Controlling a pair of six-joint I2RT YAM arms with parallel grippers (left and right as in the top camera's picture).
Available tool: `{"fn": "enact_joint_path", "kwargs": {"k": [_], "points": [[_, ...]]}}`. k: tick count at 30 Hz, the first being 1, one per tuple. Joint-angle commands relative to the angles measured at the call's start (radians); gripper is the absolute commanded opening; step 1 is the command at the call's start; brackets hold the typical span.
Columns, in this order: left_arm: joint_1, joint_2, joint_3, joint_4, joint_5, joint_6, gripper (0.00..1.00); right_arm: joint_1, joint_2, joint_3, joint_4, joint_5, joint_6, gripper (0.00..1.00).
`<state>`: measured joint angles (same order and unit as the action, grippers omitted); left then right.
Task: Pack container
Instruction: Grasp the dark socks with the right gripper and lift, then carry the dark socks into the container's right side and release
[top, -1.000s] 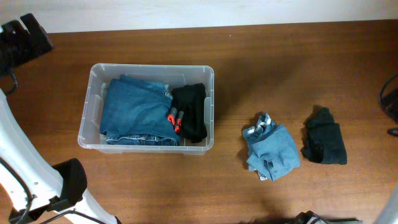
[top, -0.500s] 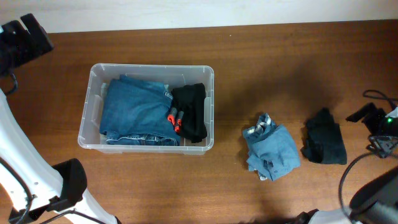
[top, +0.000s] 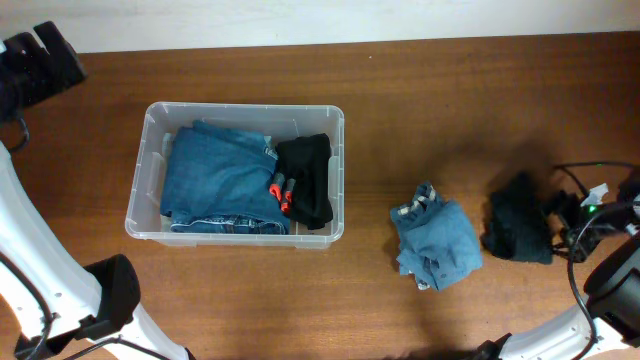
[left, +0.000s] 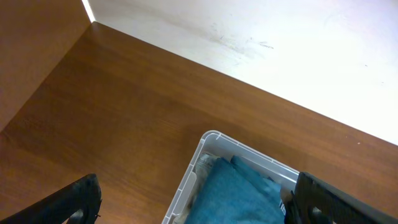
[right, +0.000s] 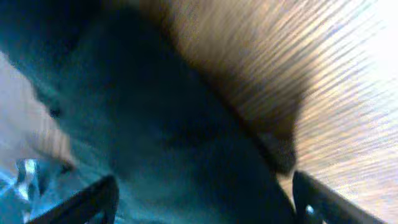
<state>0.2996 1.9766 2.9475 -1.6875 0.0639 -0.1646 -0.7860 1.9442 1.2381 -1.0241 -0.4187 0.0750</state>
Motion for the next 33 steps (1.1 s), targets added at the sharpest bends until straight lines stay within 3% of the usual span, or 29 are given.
{"fn": "enact_joint_path", "kwargs": {"k": [1, 5, 11, 14, 20, 25, 29, 33], "points": [[-0.004, 0.003, 0.005, 0.000, 0.000, 0.005, 0.99, -0.005, 0.006, -0.082, 0.057, -0.085, -0.019, 0.79], [-0.004, 0.003, 0.005, 0.000, 0.000, 0.005, 0.99, -0.005, 0.006, -0.164, 0.165, -0.099, -0.019, 0.67], [-0.006, 0.003, 0.005, 0.000, 0.000, 0.005, 0.99, -0.005, -0.002, -0.175, 0.214, -0.132, -0.019, 0.23], [-0.006, 0.004, 0.005, 0.000, 0.000, 0.005, 0.99, -0.005, -0.045, -0.171, 0.210, -0.183, -0.019, 0.10], [-0.006, 0.004, 0.005, 0.000, 0.000, 0.005, 0.99, 0.006, -0.242, -0.083, 0.130, -0.374, -0.015, 0.04], [-0.006, 0.004, 0.005, 0.000, 0.000, 0.005, 0.99, 0.162, -0.442, 0.055, 0.095, -0.596, -0.015, 0.04], [-0.006, 0.004, 0.005, 0.000, 0.000, 0.005, 0.99, 0.485, -0.512, 0.121, 0.202, -0.606, 0.098, 0.04], [-0.006, 0.004, 0.005, 0.000, 0.000, 0.005, 0.99, 0.877, -0.469, 0.121, 0.439, -0.510, 0.241, 0.04]]}}
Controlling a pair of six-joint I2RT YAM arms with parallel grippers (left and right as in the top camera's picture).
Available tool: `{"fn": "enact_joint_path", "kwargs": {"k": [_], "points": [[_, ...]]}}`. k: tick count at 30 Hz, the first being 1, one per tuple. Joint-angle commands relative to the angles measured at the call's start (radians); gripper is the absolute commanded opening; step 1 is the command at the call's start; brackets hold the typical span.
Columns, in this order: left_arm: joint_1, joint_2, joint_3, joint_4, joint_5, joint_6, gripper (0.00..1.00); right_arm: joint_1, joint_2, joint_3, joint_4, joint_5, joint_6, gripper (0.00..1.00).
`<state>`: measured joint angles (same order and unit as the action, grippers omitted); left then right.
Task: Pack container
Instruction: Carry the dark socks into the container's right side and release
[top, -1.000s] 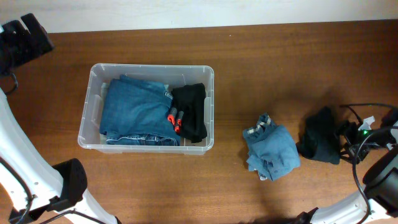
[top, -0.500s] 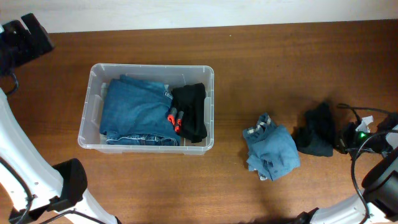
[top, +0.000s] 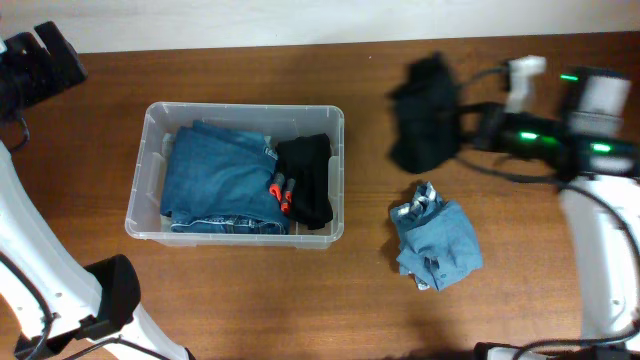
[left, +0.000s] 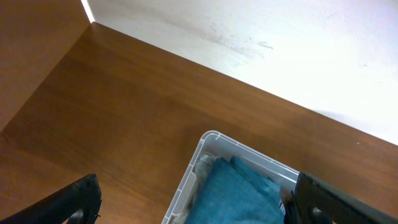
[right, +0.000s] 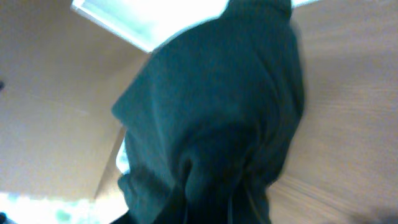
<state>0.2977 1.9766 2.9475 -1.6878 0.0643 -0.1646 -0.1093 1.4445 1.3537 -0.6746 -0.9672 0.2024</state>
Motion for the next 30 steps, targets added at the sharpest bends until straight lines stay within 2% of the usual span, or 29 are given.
{"fn": "enact_joint_path", "kwargs": {"k": [1, 5, 7, 14, 16, 18, 19, 21, 22, 25, 28, 29, 30], "points": [[-0.004, 0.004, 0.005, 0.000, 0.000, 0.005, 0.99, 0.248, 0.041, 0.005, 0.118, 0.066, 0.131, 0.04], [-0.004, 0.004, 0.005, 0.000, 0.000, 0.005, 1.00, 0.475, 0.119, 0.005, 0.230, 0.313, 0.297, 0.04], [-0.004, 0.004, 0.005, 0.000, 0.000, 0.005, 0.99, 0.529, 0.167, 0.005, 0.292, 0.356, 0.309, 0.04], [-0.004, 0.004, 0.005, 0.001, 0.000, 0.005, 0.99, 0.546, 0.360, 0.005, 0.352, 0.450, 0.357, 0.04], [-0.004, 0.004, 0.005, 0.000, 0.000, 0.005, 0.99, 0.546, 0.397, 0.005, 0.368, 0.496, 0.356, 0.12], [-0.004, 0.004, 0.005, 0.000, 0.000, 0.005, 0.99, 0.549, 0.393, 0.011, 0.366, 0.534, 0.329, 0.41], [-0.004, 0.004, 0.005, 0.000, 0.000, 0.005, 0.99, 0.549, 0.389, 0.017, 0.360, 0.535, 0.327, 0.50], [-0.004, 0.004, 0.005, 0.000, 0.000, 0.005, 0.99, 0.549, 0.375, 0.045, 0.325, 0.535, 0.312, 0.58], [-0.004, 0.004, 0.005, 0.000, 0.000, 0.005, 0.99, 0.549, 0.357, 0.082, 0.274, 0.551, 0.266, 0.66], [-0.004, 0.004, 0.005, 0.000, 0.000, 0.005, 0.99, 0.549, 0.313, 0.208, 0.070, 0.731, 0.189, 0.66], [-0.004, 0.004, 0.005, 0.000, 0.000, 0.005, 0.99, 0.546, 0.291, 0.296, -0.065, 0.903, 0.167, 0.65], [-0.004, 0.004, 0.005, 0.000, 0.000, 0.005, 0.99, 0.546, 0.288, 0.310, -0.080, 0.922, 0.167, 0.61], [-0.004, 0.004, 0.005, 0.000, 0.000, 0.005, 0.99, 0.546, 0.287, 0.319, -0.086, 0.924, 0.167, 0.53]]}}
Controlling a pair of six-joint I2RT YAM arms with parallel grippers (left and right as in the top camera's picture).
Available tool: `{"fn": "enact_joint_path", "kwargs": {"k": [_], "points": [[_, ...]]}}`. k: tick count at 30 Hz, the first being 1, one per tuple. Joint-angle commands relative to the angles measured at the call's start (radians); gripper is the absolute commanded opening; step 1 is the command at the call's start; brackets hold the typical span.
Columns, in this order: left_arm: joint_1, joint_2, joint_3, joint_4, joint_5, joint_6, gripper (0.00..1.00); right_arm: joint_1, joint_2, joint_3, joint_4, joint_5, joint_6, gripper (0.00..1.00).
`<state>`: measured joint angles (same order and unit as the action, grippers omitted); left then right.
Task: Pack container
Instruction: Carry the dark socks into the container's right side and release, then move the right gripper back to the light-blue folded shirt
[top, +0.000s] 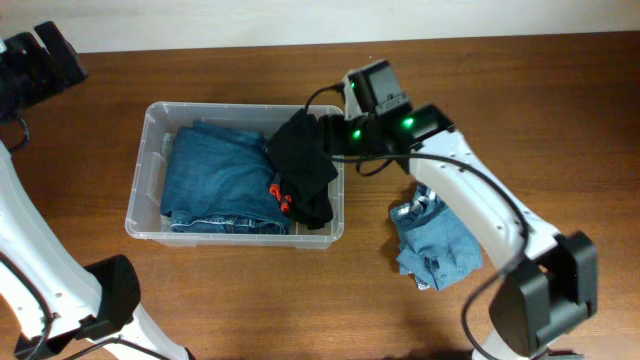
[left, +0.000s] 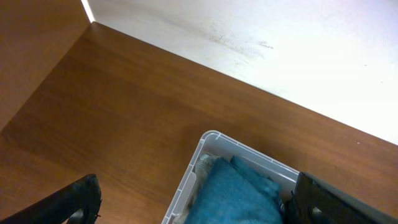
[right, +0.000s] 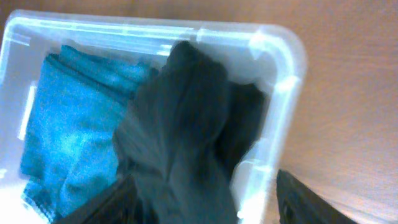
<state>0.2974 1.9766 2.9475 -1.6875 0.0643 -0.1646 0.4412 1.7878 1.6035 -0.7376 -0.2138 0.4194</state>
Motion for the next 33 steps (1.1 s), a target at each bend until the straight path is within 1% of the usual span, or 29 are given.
{"fn": "enact_joint_path", "kwargs": {"k": [1, 2, 3, 4, 5, 6, 8, 11, 15, 19, 22, 25, 27, 28, 29, 31, 33], "points": [[-0.004, 0.004, 0.005, 0.000, 0.000, 0.005, 1.00, -0.005, -0.058, 0.072, -0.026, 0.169, -0.049, 0.49], [-0.004, 0.004, 0.005, 0.000, 0.000, 0.005, 0.99, -0.005, -0.058, 0.072, -0.026, 0.144, -0.049, 0.34], [-0.004, 0.004, 0.005, 0.000, 0.000, 0.005, 0.99, -0.005, -0.058, 0.072, -0.028, 0.125, -0.049, 0.27], [-0.004, 0.004, 0.005, 0.000, 0.000, 0.005, 0.99, 0.001, -0.053, 0.072, -0.029, 0.062, -0.049, 0.13], [-0.004, 0.004, 0.005, 0.000, 0.000, 0.005, 0.99, 0.013, -0.049, 0.072, -0.026, 0.028, -0.049, 0.06], [-0.004, 0.004, 0.005, 0.000, 0.000, 0.005, 0.99, 0.023, -0.044, 0.072, -0.025, 0.026, -0.050, 0.04], [-0.004, 0.004, 0.005, 0.000, 0.000, 0.005, 0.99, 0.058, -0.024, 0.072, -0.025, 0.042, -0.077, 0.04], [-0.004, 0.004, 0.005, 0.000, 0.000, 0.005, 0.99, 0.132, 0.054, 0.068, -0.014, 0.127, -0.110, 0.04], [-0.004, 0.004, 0.005, 0.000, 0.000, 0.005, 1.00, 0.196, 0.241, 0.069, 0.008, 0.227, -0.115, 0.04], [-0.004, 0.004, 0.005, 0.000, 0.000, 0.005, 0.99, 0.195, 0.399, 0.069, -0.002, 0.194, -0.098, 0.04], [-0.004, 0.004, 0.005, 0.000, 0.000, 0.005, 0.99, 0.193, 0.394, 0.105, -0.032, 0.174, -0.112, 0.04], [-0.004, 0.004, 0.005, 0.000, 0.000, 0.005, 0.99, 0.193, 0.345, 0.224, -0.090, 0.195, -0.186, 0.04], [-0.004, 0.004, 0.005, 0.000, 0.000, 0.005, 0.99, 0.193, 0.315, 0.317, -0.152, 0.200, -0.228, 0.09], [-0.004, 0.004, 0.005, 0.000, 0.000, 0.005, 1.00, 0.190, 0.291, 0.395, -0.208, 0.206, -0.242, 0.17], [-0.004, 0.004, 0.005, 0.000, 0.000, 0.005, 0.99, 0.185, 0.279, 0.436, -0.238, 0.208, -0.249, 0.24], [-0.004, 0.004, 0.005, 0.000, 0.000, 0.005, 0.99, 0.156, 0.251, 0.553, -0.324, 0.207, -0.251, 0.58], [-0.004, 0.004, 0.005, 0.000, 0.000, 0.005, 0.99, 0.115, 0.226, 0.634, -0.391, 0.204, -0.251, 0.77]]}}
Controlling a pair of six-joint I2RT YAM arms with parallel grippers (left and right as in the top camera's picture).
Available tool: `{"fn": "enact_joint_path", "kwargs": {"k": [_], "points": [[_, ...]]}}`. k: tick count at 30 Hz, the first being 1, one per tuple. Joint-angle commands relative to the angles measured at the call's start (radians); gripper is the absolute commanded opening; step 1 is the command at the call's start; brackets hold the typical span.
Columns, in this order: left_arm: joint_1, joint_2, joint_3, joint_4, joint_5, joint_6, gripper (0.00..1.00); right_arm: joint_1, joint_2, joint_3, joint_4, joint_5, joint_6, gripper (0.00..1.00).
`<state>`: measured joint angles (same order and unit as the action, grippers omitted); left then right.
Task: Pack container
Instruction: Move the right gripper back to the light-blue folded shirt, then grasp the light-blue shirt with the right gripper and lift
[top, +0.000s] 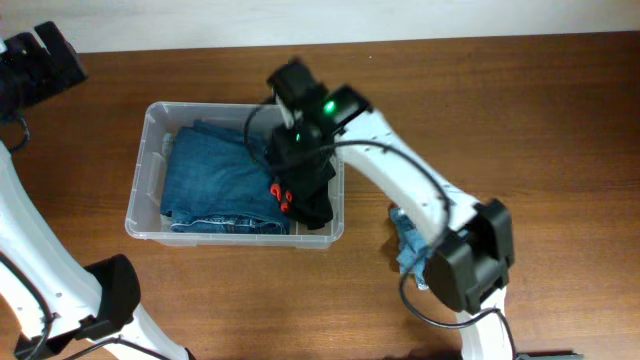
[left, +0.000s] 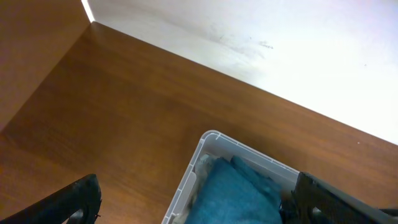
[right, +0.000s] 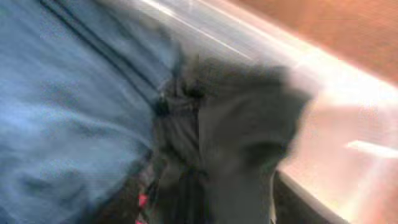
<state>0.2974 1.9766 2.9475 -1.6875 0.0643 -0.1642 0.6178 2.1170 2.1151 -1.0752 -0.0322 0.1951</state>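
Observation:
A clear plastic bin (top: 148, 175) holds folded blue jeans (top: 215, 175) on its left and a black garment with red marks (top: 310, 200) on its right. My right gripper (top: 298, 150) reaches into the bin's right half, shut on a dark cloth (right: 230, 143) that lies on the black garment beside the jeans (right: 68, 106); this view is blurred. A crumpled blue cloth (top: 412, 240) lies on the table to the right of the bin, half hidden by the right arm. My left gripper (left: 196, 190) hangs open high over the bin's far left corner (left: 211, 138), holding nothing.
The brown wooden table (top: 560, 150) ends at a white wall (left: 280, 43) along the back. The right arm's upper link (top: 400, 190) crosses above the bin's right rim and the table beside it. The arm bases stand at the front edge.
My right gripper with the dark cloth has moved left and down, from above the bin's right rim to inside the bin over the black garment. The left arm is unchanged.
At first my right gripper was on the dark cloth lying at the table's right end. It then held the cloth in the air behind the blue cloth, then over the bin's right rim, and now has it inside the bin. The left gripper stayed open throughout.

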Motion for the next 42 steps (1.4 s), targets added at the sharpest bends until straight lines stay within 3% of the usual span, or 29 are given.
{"fn": "enact_joint_path", "kwargs": {"k": [1, 7, 15, 20, 24, 26, 27, 30, 34, 42], "points": [[-0.004, 0.004, 0.005, 0.000, 0.000, 0.005, 0.99, -0.117, -0.127, 0.177, -0.116, 0.017, -0.026, 0.90], [-0.004, 0.004, 0.005, 0.000, 0.000, 0.005, 0.99, -0.435, -0.194, 0.210, -0.341, -0.108, -0.027, 0.93], [-0.004, 0.004, 0.005, 0.000, 0.000, 0.005, 1.00, -0.917, -0.206, 0.166, -0.624, -0.272, -0.158, 0.85], [-0.004, 0.004, 0.005, 0.000, 0.000, 0.005, 0.99, -1.000, -0.314, -0.062, -0.620, -0.304, -0.180, 0.85], [-0.004, 0.004, 0.005, 0.000, 0.000, 0.005, 0.99, -0.997, -0.422, -0.350, -0.513, -0.276, -0.218, 0.86], [-0.004, 0.004, 0.005, 0.000, 0.000, 0.005, 0.99, -0.998, -0.485, -0.581, -0.350, -0.274, -0.217, 0.92], [-0.004, 0.004, 0.005, 0.000, 0.000, 0.005, 0.99, -0.998, -0.497, -0.676, -0.276, -0.279, -0.217, 0.99], [-0.004, 0.004, 0.005, 0.000, 0.000, 0.005, 0.99, -0.998, -0.488, -0.862, -0.135, -0.283, -0.218, 0.98], [-0.004, 0.004, 0.005, 0.000, 0.000, 0.005, 0.99, -0.998, -0.460, -1.063, 0.002, -0.351, -0.245, 0.98], [-0.004, 0.004, 0.005, 0.000, 0.000, 0.005, 0.99, -0.997, -0.423, -1.238, 0.204, -0.534, -0.247, 0.98]]}}
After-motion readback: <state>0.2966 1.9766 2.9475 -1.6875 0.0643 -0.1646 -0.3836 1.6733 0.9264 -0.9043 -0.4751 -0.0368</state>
